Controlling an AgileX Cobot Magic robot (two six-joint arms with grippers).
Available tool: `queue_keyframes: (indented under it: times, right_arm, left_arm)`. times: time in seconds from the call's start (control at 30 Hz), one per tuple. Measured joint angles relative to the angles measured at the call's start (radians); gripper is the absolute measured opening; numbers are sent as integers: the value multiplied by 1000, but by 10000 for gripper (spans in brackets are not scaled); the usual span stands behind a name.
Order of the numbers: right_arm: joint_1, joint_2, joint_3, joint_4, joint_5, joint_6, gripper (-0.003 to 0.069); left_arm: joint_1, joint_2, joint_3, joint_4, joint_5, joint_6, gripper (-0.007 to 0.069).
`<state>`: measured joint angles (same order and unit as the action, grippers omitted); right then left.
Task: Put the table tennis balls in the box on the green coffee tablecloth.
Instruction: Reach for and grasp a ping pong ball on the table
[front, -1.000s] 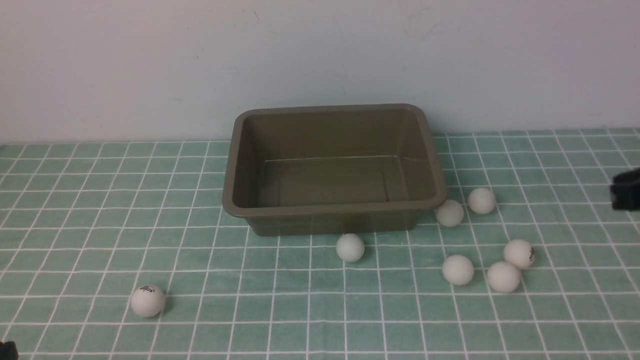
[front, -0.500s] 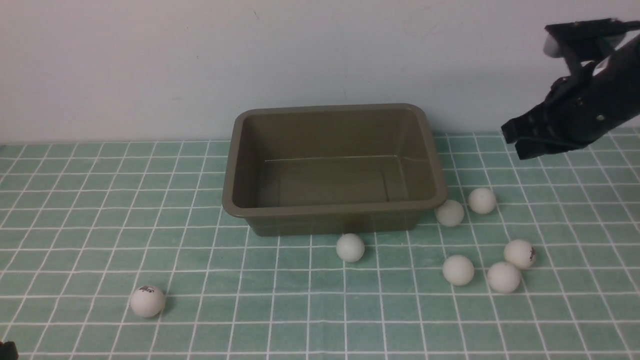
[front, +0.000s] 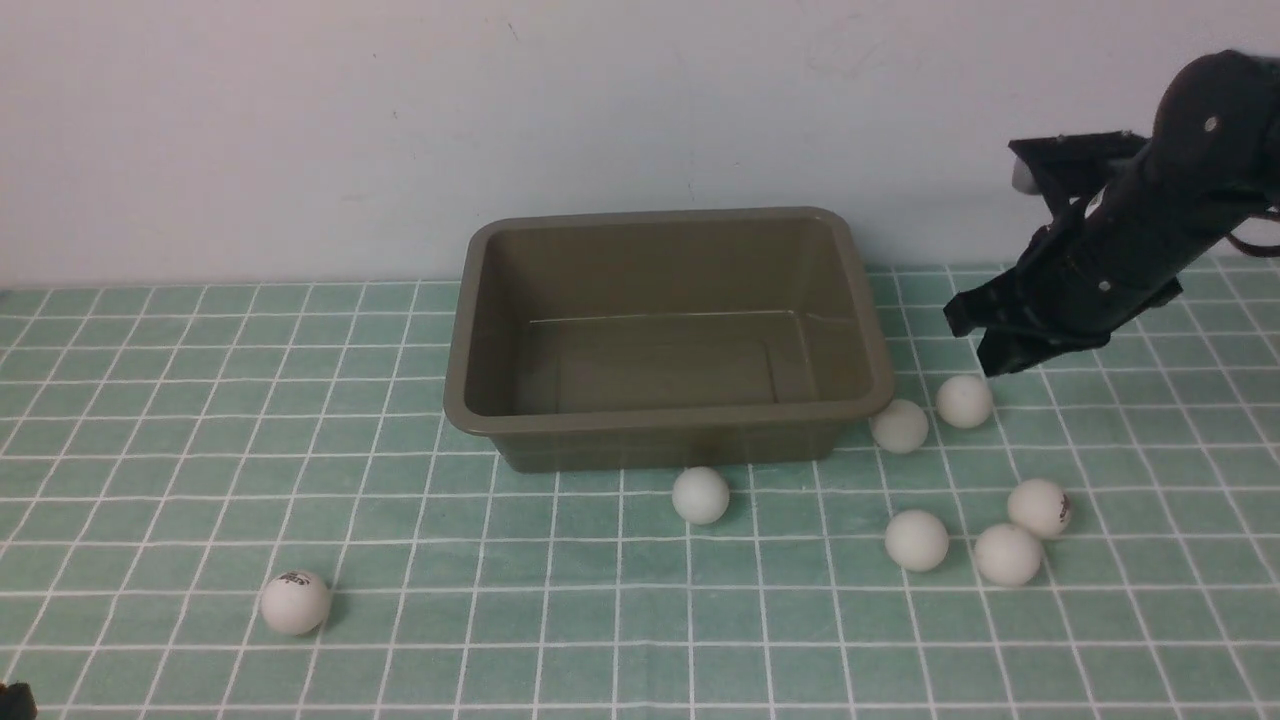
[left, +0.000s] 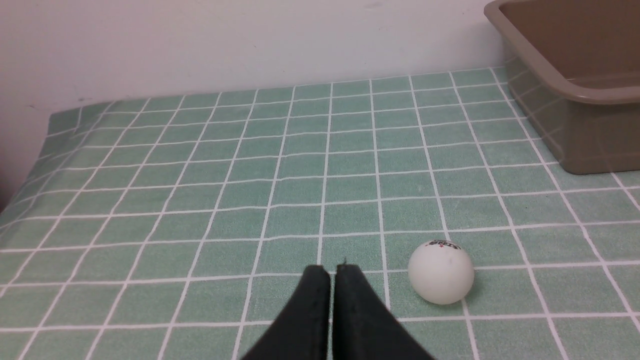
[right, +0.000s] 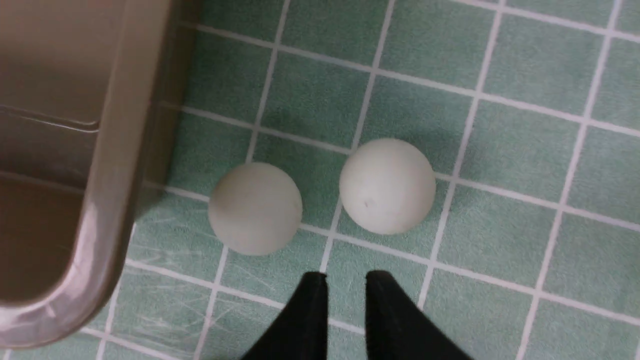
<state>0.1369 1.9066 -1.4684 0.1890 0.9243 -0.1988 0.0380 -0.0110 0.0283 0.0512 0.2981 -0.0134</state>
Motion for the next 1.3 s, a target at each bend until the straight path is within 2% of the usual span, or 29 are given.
queue_keyframes:
  times: [0.1,0.27,0.4,1.17,1.3]
  right_arm:
    - [0,3,0,6,-28,0,209]
    - [0,3,0,11,-87,1,396]
    - [0,6,0,1,-117,16,466]
    - [0,196,-31,-34,-180,46,480]
    - [0,227,-76,-36,-165,46,442]
  left_arm:
    - [0,0,0,0,0,0,-4]
    - [0,0,0,0,0,0,-4]
    - [0,0,0,0,0,0,-4]
    - [0,0,0,0,0,0,-4]
    - [0,0,0,0,0,0,-4]
